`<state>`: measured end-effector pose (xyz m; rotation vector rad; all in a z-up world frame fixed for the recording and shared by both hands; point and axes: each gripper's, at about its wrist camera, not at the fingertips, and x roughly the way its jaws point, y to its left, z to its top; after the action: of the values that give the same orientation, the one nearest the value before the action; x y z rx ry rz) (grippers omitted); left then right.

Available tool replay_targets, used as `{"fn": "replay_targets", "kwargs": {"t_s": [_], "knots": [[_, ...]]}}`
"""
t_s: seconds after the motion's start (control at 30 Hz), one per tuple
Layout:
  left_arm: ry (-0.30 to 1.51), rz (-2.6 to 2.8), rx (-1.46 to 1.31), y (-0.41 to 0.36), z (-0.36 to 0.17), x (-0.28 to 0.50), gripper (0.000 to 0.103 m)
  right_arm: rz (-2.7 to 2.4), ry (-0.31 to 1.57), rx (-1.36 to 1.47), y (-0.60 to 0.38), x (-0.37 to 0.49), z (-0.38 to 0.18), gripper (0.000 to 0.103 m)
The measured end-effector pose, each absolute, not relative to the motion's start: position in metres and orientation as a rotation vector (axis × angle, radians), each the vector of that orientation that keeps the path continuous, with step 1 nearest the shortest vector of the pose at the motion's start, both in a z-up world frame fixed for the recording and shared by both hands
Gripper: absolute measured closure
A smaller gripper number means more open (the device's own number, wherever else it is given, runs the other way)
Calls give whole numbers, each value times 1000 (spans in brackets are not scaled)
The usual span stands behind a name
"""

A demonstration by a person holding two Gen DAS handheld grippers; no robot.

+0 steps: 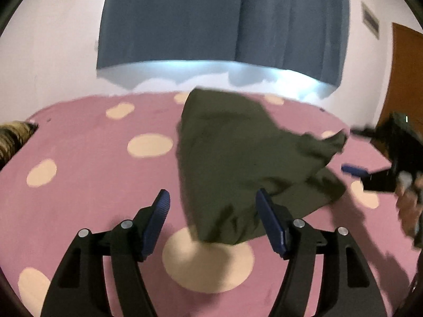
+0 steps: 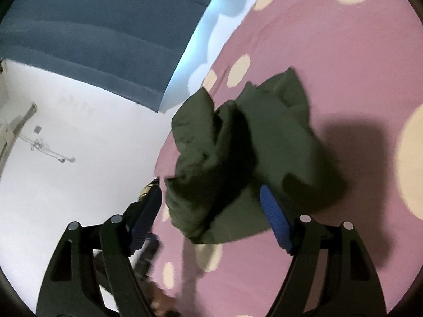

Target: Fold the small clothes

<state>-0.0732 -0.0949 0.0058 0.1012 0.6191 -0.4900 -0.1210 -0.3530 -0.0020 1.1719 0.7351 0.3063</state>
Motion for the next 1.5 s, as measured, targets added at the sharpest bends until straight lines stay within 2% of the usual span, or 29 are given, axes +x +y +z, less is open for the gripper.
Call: {"fn": "replay_targets", "kwargs": {"t_s": [0.13, 0.43, 0.47, 0.53, 0.57, 0.67, 0.77, 0.93, 1.17, 1.27, 1.33, 1.43, 1.5], "knots": [[662, -472, 142, -101, -12, -65, 36, 326, 808, 1190, -350, -86, -2, 26], [786, -449, 129, -103, -40, -46, 36, 416, 1103, 1060, -317, -22, -15, 26], [798, -448, 120, -102, -42, -45, 36, 431, 1117, 1032, -314, -18, -15, 29], [814, -445, 102, -98, -45, -42, 35, 454, 1123, 966, -306, -14, -10, 57], [818, -444, 95, -97, -46, -42, 34, 469, 1125, 951, -303, -14, -7, 80], [821, -450, 79, -93, -44, -43, 33, 459, 1067, 887, -305, -17, 9, 89], [812, -443, 102, -94, -45, -48, 33, 470, 939, 895, -318, -33, 34, 92], [833, -478, 98, -100, -48, -43, 30, 417, 840, 907, -343, -67, 34, 92], [850, -507, 151, -113, -52, -42, 30, 331, 910, 1055, -365, -88, -55, 93], [847, -499, 162, -114, -51, -42, 30, 343, 904, 1080, -363, -87, -62, 92], [842, -484, 170, -115, -50, -42, 30, 356, 905, 1068, -362, -87, -55, 88], [855, -478, 154, -114, -52, -40, 30, 362, 900, 1082, -368, -96, -47, 70], [864, -477, 142, -113, -53, -40, 30, 371, 891, 1090, -370, -105, -43, 49]]}}
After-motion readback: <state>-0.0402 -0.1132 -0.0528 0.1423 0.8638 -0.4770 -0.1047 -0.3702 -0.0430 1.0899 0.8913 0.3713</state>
